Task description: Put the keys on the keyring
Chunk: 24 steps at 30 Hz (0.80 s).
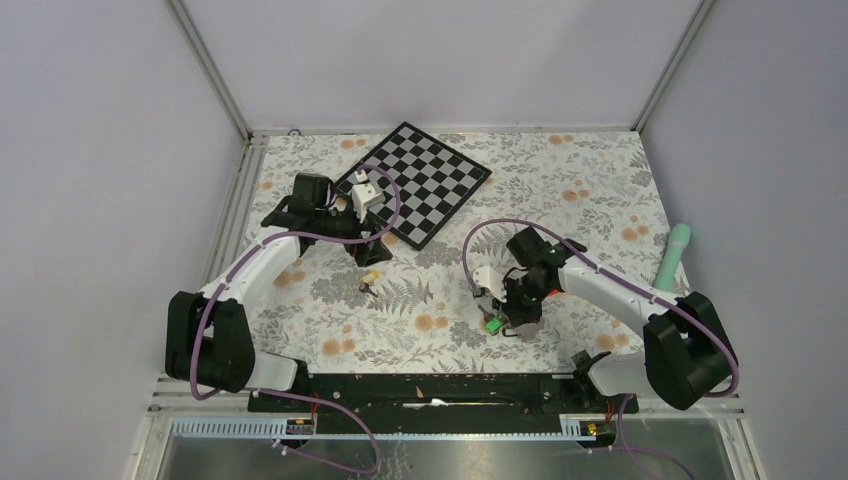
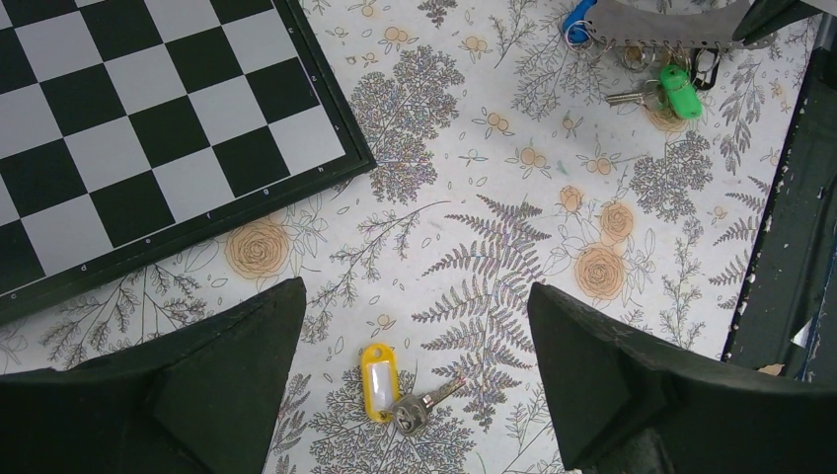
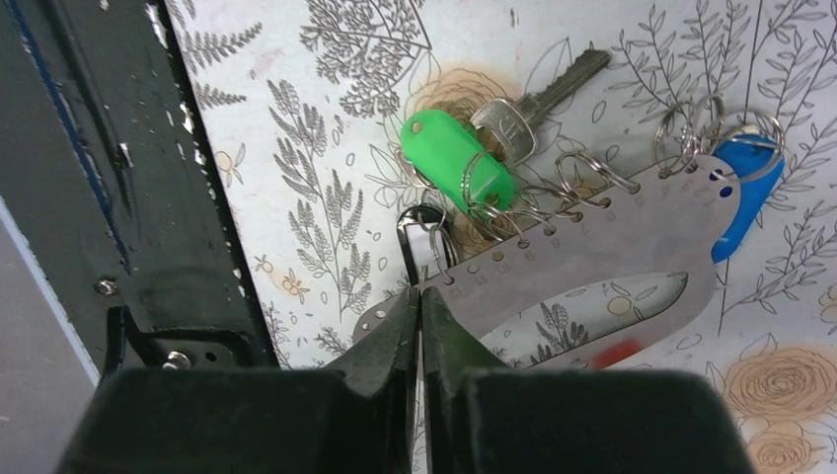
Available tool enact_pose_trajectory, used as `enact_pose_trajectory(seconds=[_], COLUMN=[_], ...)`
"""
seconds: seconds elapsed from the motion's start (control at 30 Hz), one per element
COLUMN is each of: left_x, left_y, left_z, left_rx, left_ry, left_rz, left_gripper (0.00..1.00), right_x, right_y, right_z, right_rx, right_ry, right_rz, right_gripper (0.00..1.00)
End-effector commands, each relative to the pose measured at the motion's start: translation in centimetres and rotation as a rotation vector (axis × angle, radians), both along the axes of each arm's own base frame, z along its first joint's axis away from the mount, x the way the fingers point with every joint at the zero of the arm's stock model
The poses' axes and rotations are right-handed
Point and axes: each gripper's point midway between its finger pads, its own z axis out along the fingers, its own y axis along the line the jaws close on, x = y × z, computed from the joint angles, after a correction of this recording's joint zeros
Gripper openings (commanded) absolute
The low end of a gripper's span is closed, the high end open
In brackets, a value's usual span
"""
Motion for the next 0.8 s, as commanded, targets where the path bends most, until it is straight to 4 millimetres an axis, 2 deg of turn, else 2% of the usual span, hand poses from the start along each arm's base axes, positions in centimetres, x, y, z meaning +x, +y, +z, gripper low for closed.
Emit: enact_pose_trajectory(seconds=[0.0, 0.17, 0.37, 0.53, 0.63, 0.77], left_x=[0.6, 0.5, 0.5, 0.6, 0.7, 0.7], left_y=[-0.6, -0.6, -0.5, -0.4, -0.3, -0.3], left_z=[1.8, 1.8, 1.9, 1.9, 1.8, 1.9], left_rx=[-0.043, -0.043, -0.042, -0.036, -0.030, -0.027], left_ry=[-0.049, -0.051, -0.056, -0.062, -0.066, -0.069], left_rz=[-0.028, -0.029, -0.030, -0.027, -0.022, -0.019], left_gripper=[0.92, 0.92, 0.92, 0.93, 0.93, 0.93], right_x=[0.5, 0.8, 0.8, 1.5, 2.7, 4.8], right_y=[-1.3, -2.3, -2.7, -1.6, -0.2, 1.4], right_z=[-0.2, -0.9, -1.3, -0.4, 0.8, 2.1], right_rx=[-0.043, -0.086, -0.104, -0.047, 0.020, 0.083], right_ry=[-0.043, -0.062, -0.066, -0.090, -0.130, -0.180], right_rz=[0.008, 0.001, -0.008, -0.037, -0.063, -0.104], right_gripper=[0.01, 0.01, 0.10, 0.22, 0.33, 0.38])
